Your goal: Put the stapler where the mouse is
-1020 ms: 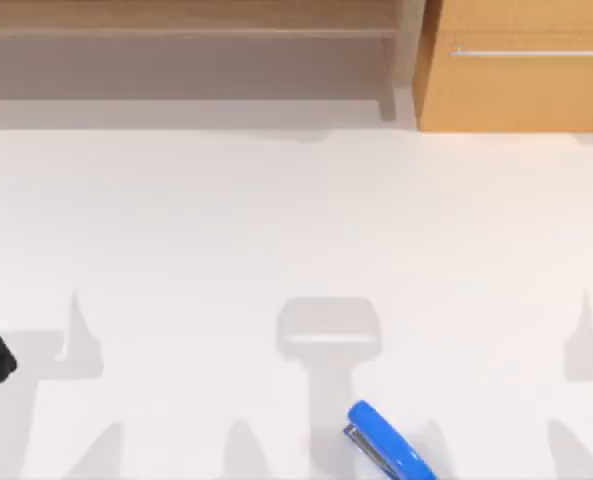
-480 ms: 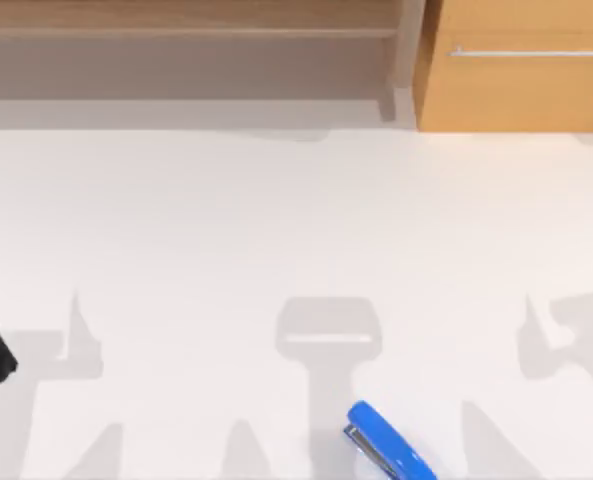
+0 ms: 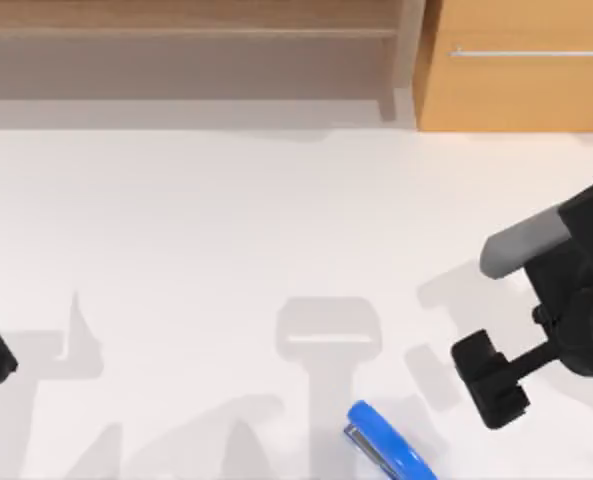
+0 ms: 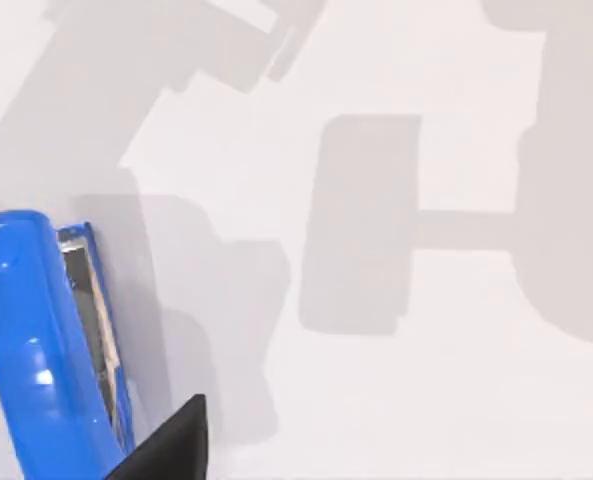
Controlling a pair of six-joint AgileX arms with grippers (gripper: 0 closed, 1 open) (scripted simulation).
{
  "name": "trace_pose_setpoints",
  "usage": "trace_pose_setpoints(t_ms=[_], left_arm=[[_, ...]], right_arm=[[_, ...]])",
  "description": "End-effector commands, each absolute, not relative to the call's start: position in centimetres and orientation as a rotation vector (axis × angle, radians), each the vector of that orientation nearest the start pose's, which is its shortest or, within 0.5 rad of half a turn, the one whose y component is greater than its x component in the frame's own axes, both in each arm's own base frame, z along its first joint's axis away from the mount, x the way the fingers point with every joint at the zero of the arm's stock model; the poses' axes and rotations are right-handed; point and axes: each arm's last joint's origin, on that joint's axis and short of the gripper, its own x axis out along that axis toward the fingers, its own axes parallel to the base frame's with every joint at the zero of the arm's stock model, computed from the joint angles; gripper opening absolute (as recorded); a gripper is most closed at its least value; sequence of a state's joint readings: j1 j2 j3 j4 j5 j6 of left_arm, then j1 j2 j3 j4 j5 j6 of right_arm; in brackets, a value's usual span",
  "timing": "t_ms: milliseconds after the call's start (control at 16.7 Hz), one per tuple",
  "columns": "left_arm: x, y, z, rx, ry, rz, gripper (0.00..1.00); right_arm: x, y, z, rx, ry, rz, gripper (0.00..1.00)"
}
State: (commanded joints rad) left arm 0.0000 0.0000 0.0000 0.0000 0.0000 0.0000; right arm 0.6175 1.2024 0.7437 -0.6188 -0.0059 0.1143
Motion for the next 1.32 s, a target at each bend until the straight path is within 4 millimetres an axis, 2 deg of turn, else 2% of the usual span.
trace_pose_setpoints(t_ms=[300,540,660,960,1320], left_arm=[[10.6,-0.1,16.0,0.000,0.000,0.000,1.00],[10.6,-0.1,16.0,0.000,0.000,0.000,1.00],[10.6,-0.1,16.0,0.000,0.000,0.000,1.00],[10.6,-0.1,16.0,0.000,0.000,0.000,1.00],[10.6,-0.1,16.0,0.000,0.000,0.000,1.00]], right_arm=[[19.2,20.8,17.4,-0.460,1.381,0.574,1.00],[18.8,24.7,16.1,-0.574,1.466,0.600,1.00],[18.7,25.4,15.8,-0.593,1.476,0.604,1.00],[18.8,25.3,15.7,-0.590,1.476,0.602,1.00],[18.8,25.5,11.6,-0.590,1.471,0.606,1.00]])
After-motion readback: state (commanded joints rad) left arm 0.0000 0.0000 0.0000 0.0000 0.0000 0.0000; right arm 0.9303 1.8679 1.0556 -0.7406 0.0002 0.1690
